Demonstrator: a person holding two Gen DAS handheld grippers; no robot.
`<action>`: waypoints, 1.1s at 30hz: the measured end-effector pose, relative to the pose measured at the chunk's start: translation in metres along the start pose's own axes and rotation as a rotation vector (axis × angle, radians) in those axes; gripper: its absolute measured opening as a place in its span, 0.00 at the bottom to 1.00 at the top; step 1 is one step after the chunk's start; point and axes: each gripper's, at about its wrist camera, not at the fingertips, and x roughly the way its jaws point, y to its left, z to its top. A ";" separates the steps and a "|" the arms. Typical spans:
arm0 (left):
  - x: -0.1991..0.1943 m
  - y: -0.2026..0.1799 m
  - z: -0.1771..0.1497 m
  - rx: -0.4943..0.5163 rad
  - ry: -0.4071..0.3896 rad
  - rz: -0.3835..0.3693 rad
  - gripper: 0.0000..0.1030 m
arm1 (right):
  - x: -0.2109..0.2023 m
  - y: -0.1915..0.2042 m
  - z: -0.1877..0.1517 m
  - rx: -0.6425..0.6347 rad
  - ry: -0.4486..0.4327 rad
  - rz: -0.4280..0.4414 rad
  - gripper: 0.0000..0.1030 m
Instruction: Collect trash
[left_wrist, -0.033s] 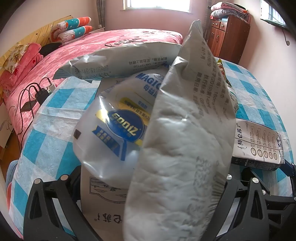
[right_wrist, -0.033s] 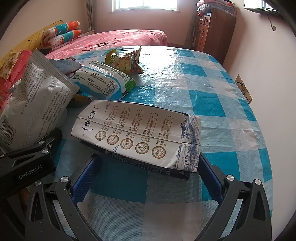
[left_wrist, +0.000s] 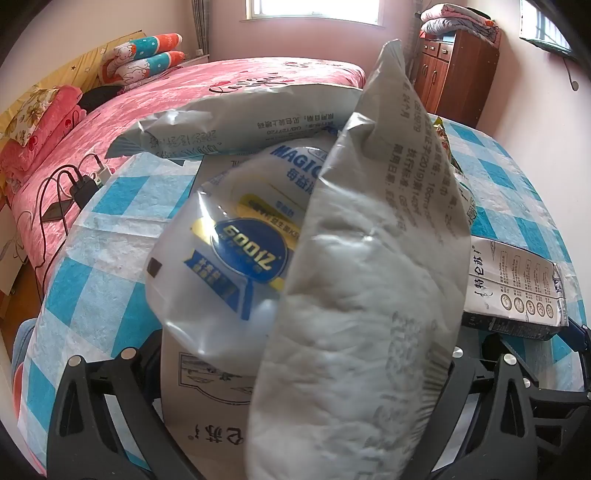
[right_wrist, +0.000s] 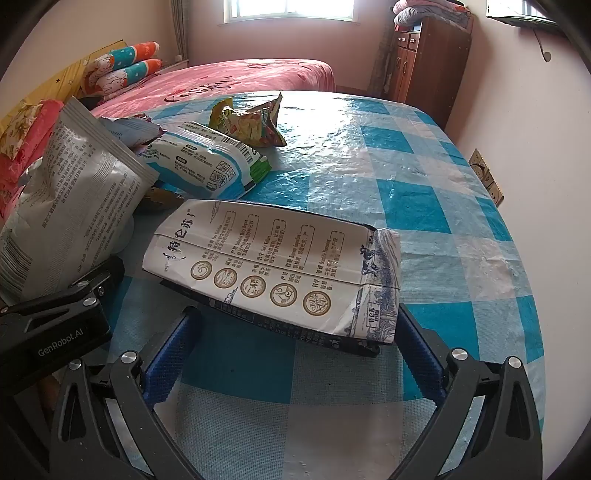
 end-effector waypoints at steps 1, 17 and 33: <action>0.000 0.000 0.000 0.000 0.000 0.000 0.96 | 0.000 0.000 0.000 0.000 0.001 0.000 0.96; -0.008 0.002 -0.009 -0.001 -0.003 -0.001 0.96 | -0.007 -0.001 -0.012 -0.060 -0.003 0.050 0.96; -0.073 0.026 -0.059 0.067 -0.067 -0.038 0.96 | -0.050 -0.010 -0.054 0.006 -0.022 0.105 0.96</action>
